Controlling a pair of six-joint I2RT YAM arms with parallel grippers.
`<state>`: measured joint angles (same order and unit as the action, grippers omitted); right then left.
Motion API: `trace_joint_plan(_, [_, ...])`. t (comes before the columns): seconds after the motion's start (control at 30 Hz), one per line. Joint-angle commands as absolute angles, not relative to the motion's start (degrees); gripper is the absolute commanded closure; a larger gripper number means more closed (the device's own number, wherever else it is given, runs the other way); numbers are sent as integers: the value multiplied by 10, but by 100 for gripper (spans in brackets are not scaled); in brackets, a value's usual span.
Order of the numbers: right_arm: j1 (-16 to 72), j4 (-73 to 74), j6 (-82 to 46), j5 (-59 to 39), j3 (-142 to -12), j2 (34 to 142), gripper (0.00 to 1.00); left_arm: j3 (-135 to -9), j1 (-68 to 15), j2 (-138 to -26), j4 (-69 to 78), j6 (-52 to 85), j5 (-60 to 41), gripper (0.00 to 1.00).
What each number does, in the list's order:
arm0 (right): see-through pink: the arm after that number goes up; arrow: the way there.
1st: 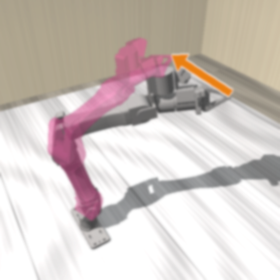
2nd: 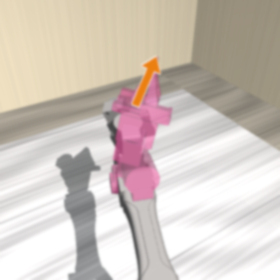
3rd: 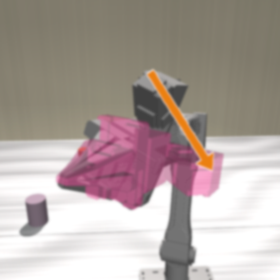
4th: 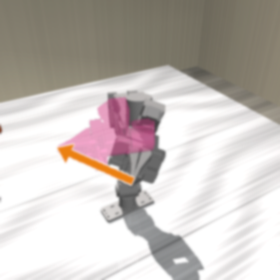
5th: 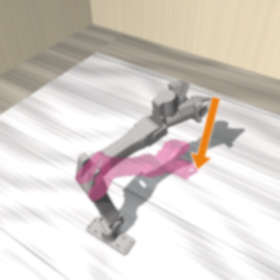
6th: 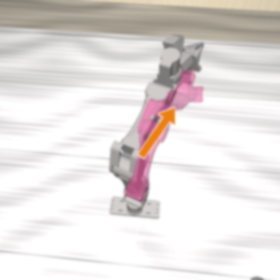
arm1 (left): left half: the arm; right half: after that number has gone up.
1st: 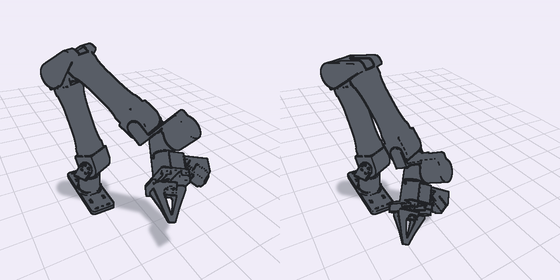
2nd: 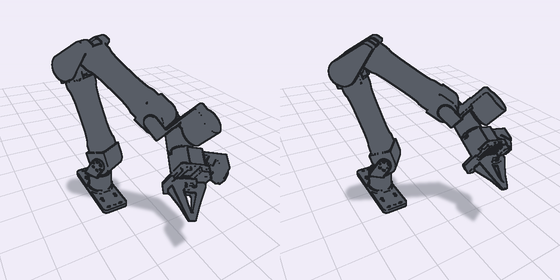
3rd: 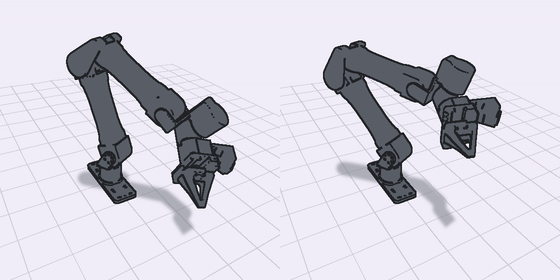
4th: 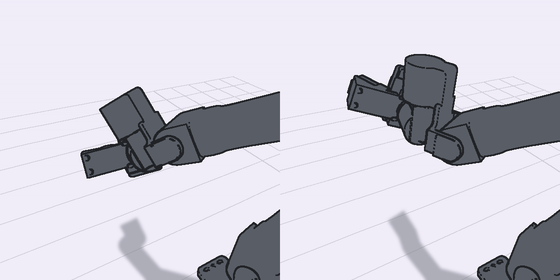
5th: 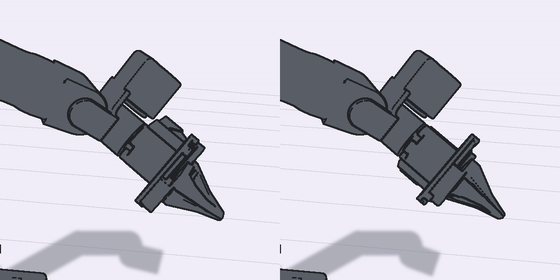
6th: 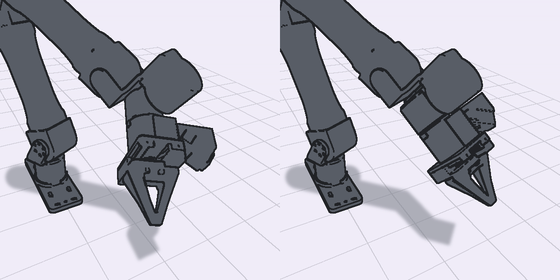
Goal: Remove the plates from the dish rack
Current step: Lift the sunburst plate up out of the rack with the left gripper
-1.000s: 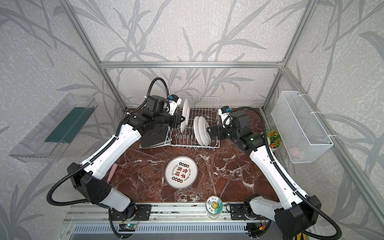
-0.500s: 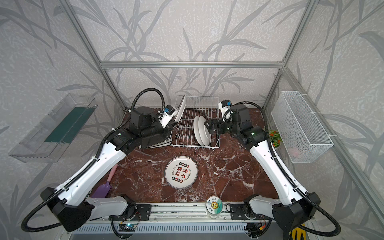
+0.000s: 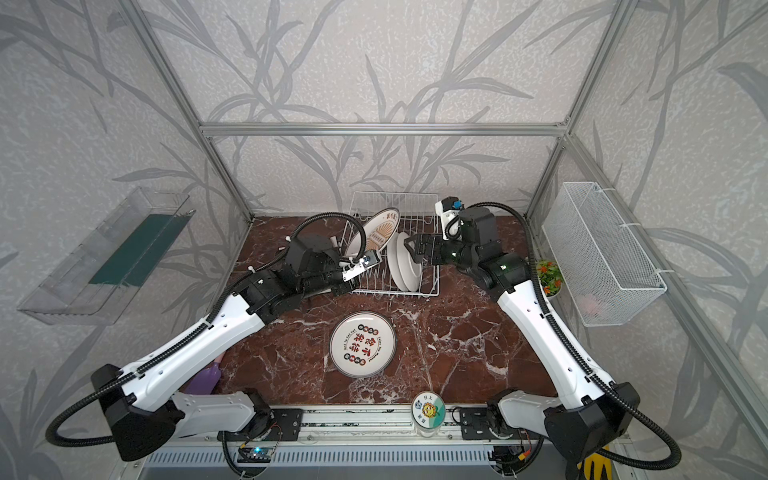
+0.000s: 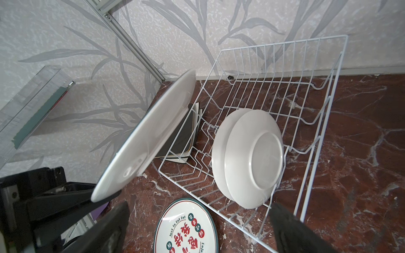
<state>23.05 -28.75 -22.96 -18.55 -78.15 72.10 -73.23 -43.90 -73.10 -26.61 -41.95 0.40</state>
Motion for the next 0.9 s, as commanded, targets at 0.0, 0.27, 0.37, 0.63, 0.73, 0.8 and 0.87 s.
trace_joint_plan(0.0, [235,-266,-247,-201,-782,728,1,-728,-469,-747,-248,-516,86,100])
trace_joint_plan(0.27, [238,-259,-261,-200,-772,742,1,-737,-507,-782,-242,-583,171,100])
trace_joint_plan(0.37, [238,-264,-269,-196,-770,753,2,-732,-516,-786,-227,-597,181,100])
trace_joint_plan(0.63, [238,-255,-306,-203,-769,784,15,-715,-531,-791,-200,-623,207,100])
trace_joint_plan(0.73, [238,-251,-323,-221,-774,800,23,-701,-535,-789,-180,-628,214,100])
trace_joint_plan(0.8, [238,-249,-331,-230,-776,806,30,-679,-538,-787,-135,-629,230,100])
trace_joint_plan(0.87, [238,-249,-335,-237,-778,813,36,-658,-540,-784,-104,-669,237,100])
